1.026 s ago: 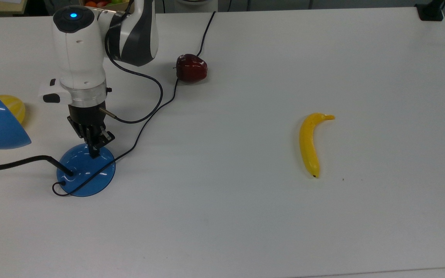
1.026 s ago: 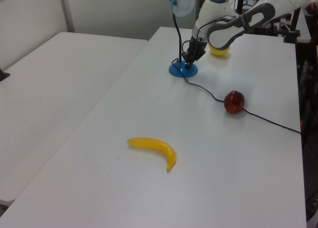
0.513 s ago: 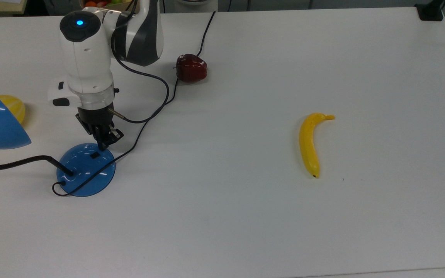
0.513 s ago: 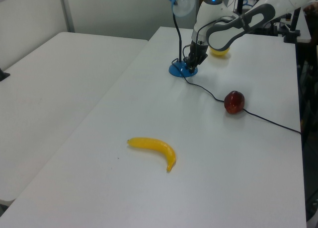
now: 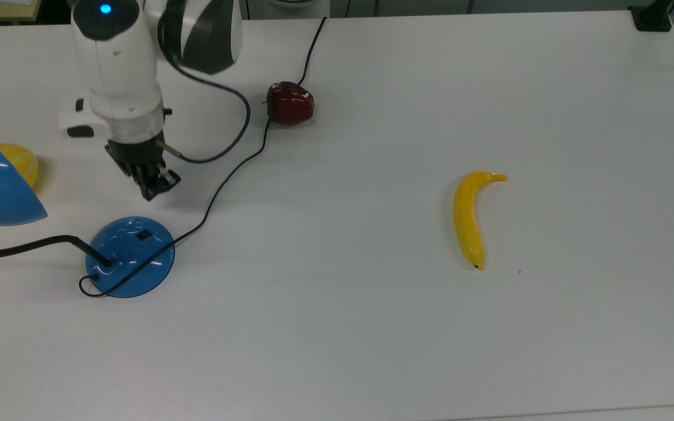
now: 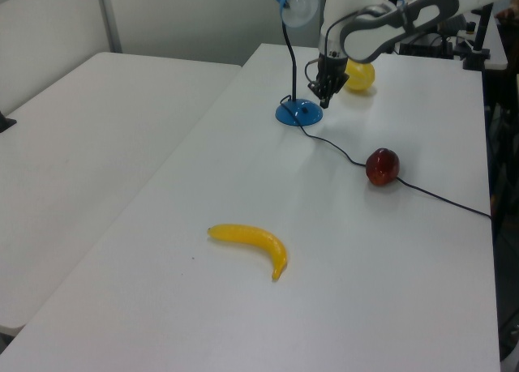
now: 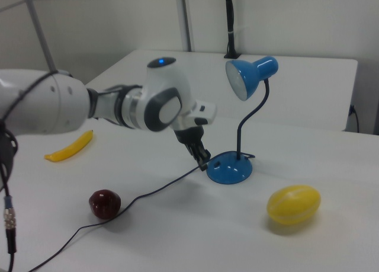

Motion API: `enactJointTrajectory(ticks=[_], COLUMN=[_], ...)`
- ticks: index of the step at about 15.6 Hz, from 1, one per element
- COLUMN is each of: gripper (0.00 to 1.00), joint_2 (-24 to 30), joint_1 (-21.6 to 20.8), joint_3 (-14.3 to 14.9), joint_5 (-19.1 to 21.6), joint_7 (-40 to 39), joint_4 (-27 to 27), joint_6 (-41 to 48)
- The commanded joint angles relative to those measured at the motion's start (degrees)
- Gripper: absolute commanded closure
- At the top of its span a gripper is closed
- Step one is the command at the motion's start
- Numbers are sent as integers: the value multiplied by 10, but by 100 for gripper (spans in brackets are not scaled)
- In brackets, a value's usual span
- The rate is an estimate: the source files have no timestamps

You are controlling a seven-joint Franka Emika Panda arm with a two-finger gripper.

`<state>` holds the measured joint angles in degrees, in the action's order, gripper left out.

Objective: Turn off lamp

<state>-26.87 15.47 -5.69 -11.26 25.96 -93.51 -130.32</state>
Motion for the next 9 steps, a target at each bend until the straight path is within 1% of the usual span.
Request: enactJointTrajectory(ticks=[1,3,4,7,8,9], gripper=[81,63,53,12,3,0], joint_2=[65,88,101,133,146,158], joint_1=[-13,-20,-30,-56,-65,-70], joint_3=[3,1,1,1,1,1], joint_5=[39,74,81,86,86,87], joint_7=[-65,-102,-114,-129,-146,-172], joint_4=[-19,-19,-19,-20,-23,-24], joint_6=[96,152,179,252,271,290])
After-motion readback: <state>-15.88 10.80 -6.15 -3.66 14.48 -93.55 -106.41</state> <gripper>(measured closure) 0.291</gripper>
